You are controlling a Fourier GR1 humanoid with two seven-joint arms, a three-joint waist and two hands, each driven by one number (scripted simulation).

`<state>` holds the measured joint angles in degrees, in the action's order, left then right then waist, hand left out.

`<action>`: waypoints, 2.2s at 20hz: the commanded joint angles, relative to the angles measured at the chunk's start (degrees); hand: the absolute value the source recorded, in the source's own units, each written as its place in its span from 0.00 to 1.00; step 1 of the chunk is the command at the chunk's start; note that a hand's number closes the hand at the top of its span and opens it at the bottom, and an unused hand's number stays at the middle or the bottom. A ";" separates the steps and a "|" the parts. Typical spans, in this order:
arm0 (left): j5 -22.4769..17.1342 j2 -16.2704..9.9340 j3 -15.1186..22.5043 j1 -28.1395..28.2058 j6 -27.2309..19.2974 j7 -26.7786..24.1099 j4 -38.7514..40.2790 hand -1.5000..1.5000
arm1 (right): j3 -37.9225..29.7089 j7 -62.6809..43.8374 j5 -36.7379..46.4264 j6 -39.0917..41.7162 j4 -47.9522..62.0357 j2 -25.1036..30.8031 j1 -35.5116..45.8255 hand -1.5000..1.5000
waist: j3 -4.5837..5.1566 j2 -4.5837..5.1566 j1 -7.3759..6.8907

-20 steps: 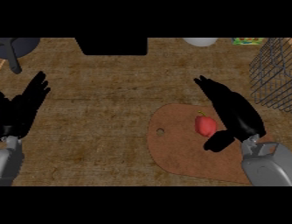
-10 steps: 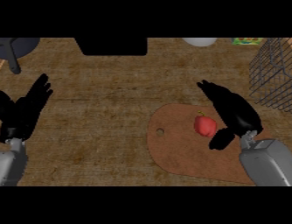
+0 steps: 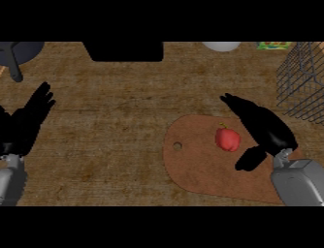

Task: Pick the bell pepper from the cutting board and place it in the basket

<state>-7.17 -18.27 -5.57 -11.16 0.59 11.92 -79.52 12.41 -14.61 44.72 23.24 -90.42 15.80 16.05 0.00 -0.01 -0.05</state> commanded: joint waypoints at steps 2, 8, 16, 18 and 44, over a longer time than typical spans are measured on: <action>-0.52 -1.31 -3.35 -2.16 2.73 0.22 2.65 0.50 | 0.17 3.34 1.85 0.77 -0.31 -1.16 -1.00 0.00 | 0.00 0.01 0.05; 2.03 1.62 -2.17 0.37 2.01 -2.14 1.98 0.50 | 1.68 2.21 7.91 -2.11 0.59 -2.68 -3.79 0.00 | 0.00 0.01 0.06; 4.05 3.55 -2.54 -0.58 0.25 -0.52 -0.27 0.50 | -0.16 4.77 11.71 -2.50 4.14 -3.08 -2.73 0.00 | 0.00 -0.01 0.02; 3.42 1.90 -3.38 -1.48 2.85 -0.84 2.46 0.50 | 3.81 3.76 14.93 -4.21 5.19 -5.59 -3.34 1.00 | 0.00 0.00 0.03; 4.64 3.63 -3.11 0.20 1.97 2.18 -1.97 0.50 | 20.37 4.93 9.99 -20.29 -16.48 -15.71 -37.35 1.00 | -0.07 -0.19 0.97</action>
<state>-3.16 -15.14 -9.41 -10.75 3.06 13.29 -80.99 30.26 -12.07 59.99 8.52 -103.19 1.37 -15.81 0.10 -0.33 0.89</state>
